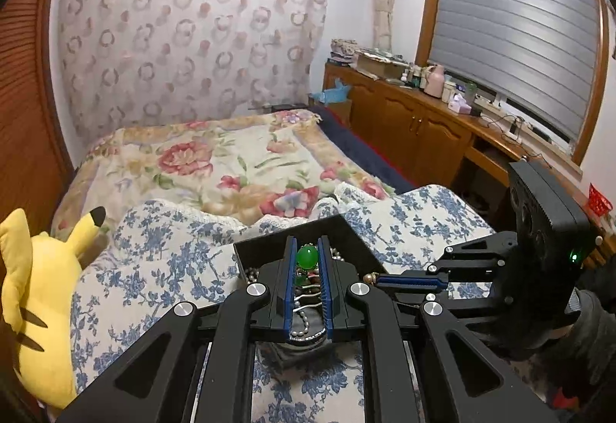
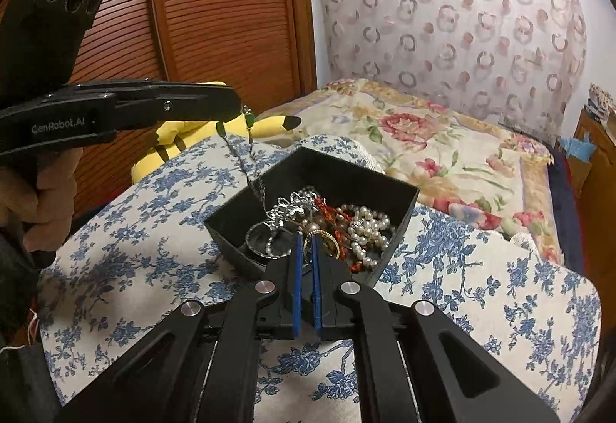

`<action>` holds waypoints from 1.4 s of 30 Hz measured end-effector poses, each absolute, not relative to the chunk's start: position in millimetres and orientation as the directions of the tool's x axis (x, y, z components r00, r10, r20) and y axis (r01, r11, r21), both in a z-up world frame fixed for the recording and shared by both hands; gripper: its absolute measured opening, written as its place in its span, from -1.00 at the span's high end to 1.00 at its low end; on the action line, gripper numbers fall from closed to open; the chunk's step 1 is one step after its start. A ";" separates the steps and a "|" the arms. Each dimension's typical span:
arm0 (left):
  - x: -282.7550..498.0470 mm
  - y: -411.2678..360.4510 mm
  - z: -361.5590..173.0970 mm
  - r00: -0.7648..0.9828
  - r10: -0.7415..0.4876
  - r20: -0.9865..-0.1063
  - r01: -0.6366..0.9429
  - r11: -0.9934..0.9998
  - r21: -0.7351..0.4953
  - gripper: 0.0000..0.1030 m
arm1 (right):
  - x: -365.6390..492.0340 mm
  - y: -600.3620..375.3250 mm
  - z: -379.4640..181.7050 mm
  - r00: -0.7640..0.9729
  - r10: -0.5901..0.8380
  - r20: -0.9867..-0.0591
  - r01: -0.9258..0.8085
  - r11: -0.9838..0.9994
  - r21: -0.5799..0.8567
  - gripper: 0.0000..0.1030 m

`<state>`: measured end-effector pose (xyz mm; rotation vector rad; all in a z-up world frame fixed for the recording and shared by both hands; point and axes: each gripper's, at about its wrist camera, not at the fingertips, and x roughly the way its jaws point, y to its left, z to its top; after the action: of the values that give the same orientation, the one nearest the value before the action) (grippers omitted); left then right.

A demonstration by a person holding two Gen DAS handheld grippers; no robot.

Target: Organize jewelry

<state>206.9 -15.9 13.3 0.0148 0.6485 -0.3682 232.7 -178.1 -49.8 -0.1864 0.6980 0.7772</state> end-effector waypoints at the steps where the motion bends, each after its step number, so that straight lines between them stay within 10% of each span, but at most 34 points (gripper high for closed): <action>1: 208.7 -15.9 10.7 0.732 -0.326 -0.599 0.335 0.937 -0.101 0.80 | 233.4 -178.3 -50.7 0.503 0.581 -0.640 -0.696 0.711 0.098 0.88; 4: 210.4 -15.0 3.6 0.727 -0.310 -0.613 0.318 0.943 -0.100 0.79 | 236.9 -180.1 -53.2 0.502 0.579 -0.642 -0.687 0.718 0.111 0.88; 14: 190.6 -7.7 -11.5 0.749 -0.211 -0.628 0.231 0.972 -0.051 -0.23 | 220.8 -190.7 -44.0 0.564 0.541 -0.624 -0.638 0.765 0.086 0.87; 21: 156.8 0.4 -5.8 0.779 -0.143 -0.611 0.150 0.988 -0.039 -0.78 | 188.9 -206.7 -28.0 0.648 0.499 -0.575 -0.566 0.821 0.075 0.30; 37: 73.6 4.0 2.0 0.819 -0.033 -0.573 0.043 0.999 0.004 -0.85 | 98.0 -240.5 -4.7 0.792 0.404 -0.457 -0.421 0.904 0.070 -0.95; 42: 60.3 4.6 0.3 0.822 -0.022 -0.570 0.027 1.000 0.000 -0.85 | 88.2 -247.7 -5.0 0.816 0.371 -0.443 -0.384 0.921 0.065 -0.95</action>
<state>60.3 4.6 0.3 0.0082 0.6059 -0.0263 88.2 -247.7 -5.0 -0.0278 0.4661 0.4026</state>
